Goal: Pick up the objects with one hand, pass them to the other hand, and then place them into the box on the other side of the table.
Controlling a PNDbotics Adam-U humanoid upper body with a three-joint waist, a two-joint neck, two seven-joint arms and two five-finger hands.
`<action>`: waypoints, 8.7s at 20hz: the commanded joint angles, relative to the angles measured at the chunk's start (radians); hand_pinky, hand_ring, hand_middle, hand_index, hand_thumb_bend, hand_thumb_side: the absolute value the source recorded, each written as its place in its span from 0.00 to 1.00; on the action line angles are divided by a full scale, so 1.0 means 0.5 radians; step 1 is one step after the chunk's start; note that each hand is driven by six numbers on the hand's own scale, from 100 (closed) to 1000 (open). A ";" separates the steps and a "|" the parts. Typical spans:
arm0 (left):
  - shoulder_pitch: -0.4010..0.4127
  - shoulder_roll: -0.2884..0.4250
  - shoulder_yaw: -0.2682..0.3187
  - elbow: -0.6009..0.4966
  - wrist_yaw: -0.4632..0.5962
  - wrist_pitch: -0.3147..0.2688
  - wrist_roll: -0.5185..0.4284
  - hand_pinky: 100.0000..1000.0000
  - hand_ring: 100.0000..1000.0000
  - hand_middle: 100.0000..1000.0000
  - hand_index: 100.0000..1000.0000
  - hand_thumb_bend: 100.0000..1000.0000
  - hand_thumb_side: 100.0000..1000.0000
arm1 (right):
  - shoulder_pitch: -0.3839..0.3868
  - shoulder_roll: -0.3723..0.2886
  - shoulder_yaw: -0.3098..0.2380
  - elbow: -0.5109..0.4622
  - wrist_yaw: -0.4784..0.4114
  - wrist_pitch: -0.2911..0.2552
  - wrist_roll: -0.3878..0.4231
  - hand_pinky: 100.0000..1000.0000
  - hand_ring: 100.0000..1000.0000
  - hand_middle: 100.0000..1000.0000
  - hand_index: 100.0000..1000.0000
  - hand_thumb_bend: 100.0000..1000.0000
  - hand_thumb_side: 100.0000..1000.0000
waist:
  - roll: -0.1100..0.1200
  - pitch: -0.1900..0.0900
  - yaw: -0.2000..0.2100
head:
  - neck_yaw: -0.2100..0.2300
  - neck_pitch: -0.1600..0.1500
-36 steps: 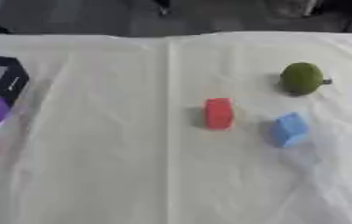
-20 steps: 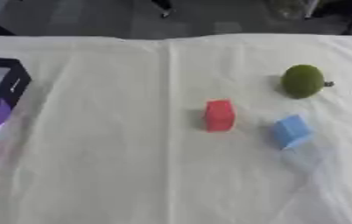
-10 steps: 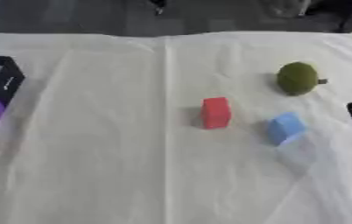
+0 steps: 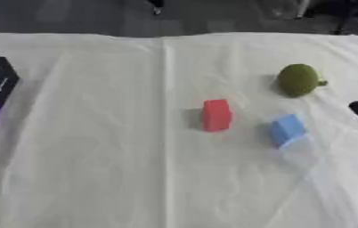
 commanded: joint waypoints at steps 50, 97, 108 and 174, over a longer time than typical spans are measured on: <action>-0.145 0.197 0.037 -0.185 0.036 0.075 0.063 0.67 0.63 0.65 0.73 0.10 0.66 | -0.500 -0.177 0.403 -0.029 0.932 0.175 1.326 0.92 0.88 0.83 0.91 0.42 0.06 | 0.001 0.193 0.182 | -0.347 -0.075; -0.149 0.281 0.043 -0.227 0.015 0.092 0.056 0.68 0.64 0.64 0.73 0.10 0.60 | -0.522 -0.160 0.200 -0.029 0.836 0.299 0.570 0.77 0.62 0.32 0.49 0.16 0.00 | 0.010 0.122 0.163 | -0.343 -0.091; -0.661 0.636 -0.058 -0.328 -0.184 0.274 -0.289 0.70 0.66 0.68 0.75 0.16 0.33 | -0.998 0.039 0.415 -0.029 0.371 0.456 0.123 0.59 0.57 0.35 0.51 0.00 0.00 | 0.102 -0.010 0.171 | -0.374 -0.014; -1.744 -0.244 -1.395 0.424 -1.332 0.837 -2.373 0.76 0.74 0.72 0.79 0.62 0.12 | -1.608 0.594 1.165 -0.029 0.707 0.832 0.283 0.55 0.55 0.37 0.54 0.01 0.00 | 0.147 0.022 0.300 | -0.445 -0.029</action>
